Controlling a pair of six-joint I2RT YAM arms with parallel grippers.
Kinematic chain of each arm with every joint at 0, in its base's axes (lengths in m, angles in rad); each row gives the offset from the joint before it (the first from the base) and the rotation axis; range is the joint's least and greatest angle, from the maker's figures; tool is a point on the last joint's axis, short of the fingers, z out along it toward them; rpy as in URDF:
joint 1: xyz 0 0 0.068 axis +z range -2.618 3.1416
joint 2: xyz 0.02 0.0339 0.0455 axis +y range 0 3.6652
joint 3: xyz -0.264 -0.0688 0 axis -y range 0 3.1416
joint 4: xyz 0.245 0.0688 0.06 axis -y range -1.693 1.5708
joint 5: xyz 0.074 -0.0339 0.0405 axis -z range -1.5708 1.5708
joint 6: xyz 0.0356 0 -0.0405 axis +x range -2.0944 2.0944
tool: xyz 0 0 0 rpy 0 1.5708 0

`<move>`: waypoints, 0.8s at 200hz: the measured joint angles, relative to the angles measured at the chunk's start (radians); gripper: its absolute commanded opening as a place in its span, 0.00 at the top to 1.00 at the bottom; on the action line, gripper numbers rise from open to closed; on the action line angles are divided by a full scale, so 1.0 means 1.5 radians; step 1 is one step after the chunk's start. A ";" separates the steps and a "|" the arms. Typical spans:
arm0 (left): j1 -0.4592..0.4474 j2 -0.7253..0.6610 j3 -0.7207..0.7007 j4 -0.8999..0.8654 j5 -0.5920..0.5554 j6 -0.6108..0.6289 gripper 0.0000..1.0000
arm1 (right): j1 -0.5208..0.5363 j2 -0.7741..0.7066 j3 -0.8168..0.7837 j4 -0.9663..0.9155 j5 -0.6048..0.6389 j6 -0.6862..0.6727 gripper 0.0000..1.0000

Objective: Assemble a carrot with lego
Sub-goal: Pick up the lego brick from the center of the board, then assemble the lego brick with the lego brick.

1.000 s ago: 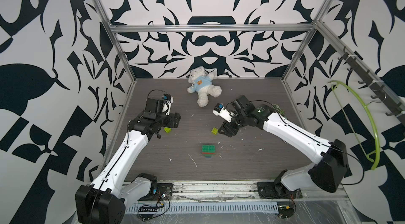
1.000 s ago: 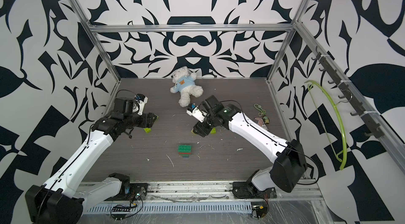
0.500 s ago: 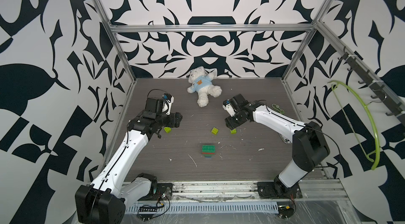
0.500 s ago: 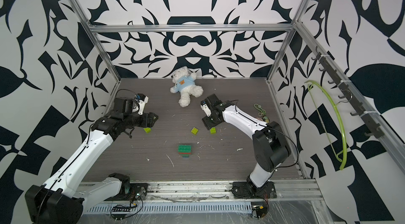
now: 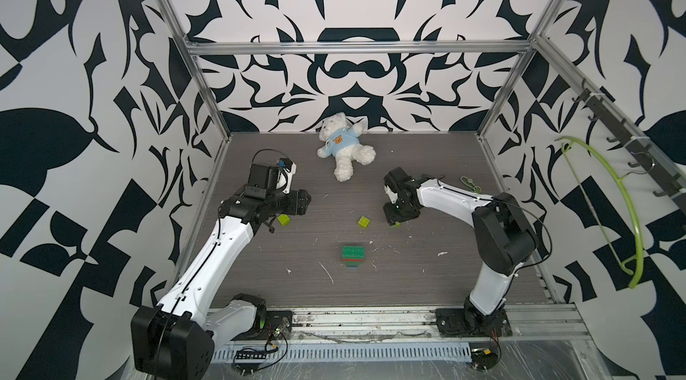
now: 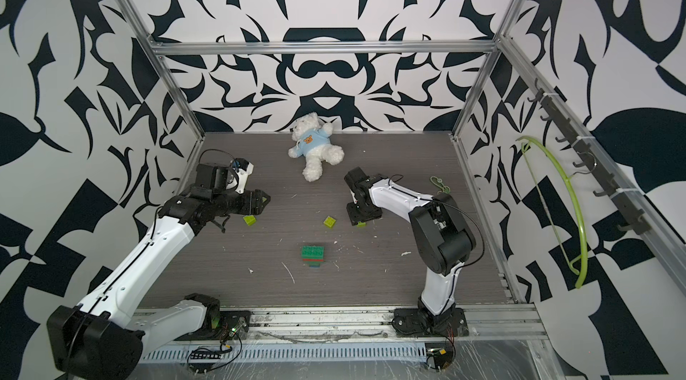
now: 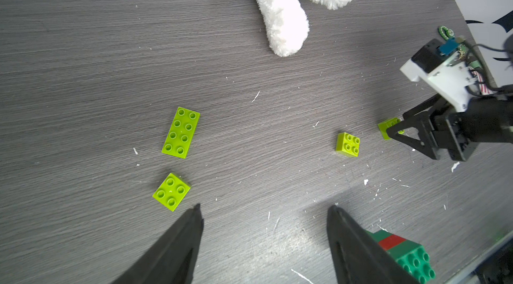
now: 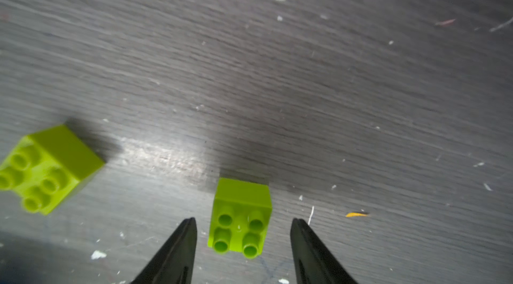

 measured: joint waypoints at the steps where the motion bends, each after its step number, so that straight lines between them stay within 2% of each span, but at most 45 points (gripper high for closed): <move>1: 0.000 0.000 0.000 0.000 0.000 0.000 0.22 | 0.000 0.001 0.000 0.000 0.000 0.001 0.45; 23: 0.000 0.000 0.000 0.000 0.001 0.000 0.22 | 0.000 0.022 0.001 0.002 0.008 0.007 0.52; 73: 0.000 0.000 0.000 0.000 0.001 0.001 0.22 | 0.000 0.031 0.002 0.008 0.008 0.008 0.56; 111: 0.000 0.000 0.000 0.000 0.001 0.003 0.22 | 0.000 0.027 0.005 0.013 0.008 -0.014 0.67; 142: 0.000 -0.001 0.000 -0.005 0.000 0.017 0.22 | 0.012 -0.073 -0.011 0.001 -0.006 -0.090 0.68; 160: 0.000 -0.004 0.000 -0.015 0.004 0.023 0.21 | 0.056 -0.169 -0.007 -0.017 -0.032 -0.154 0.68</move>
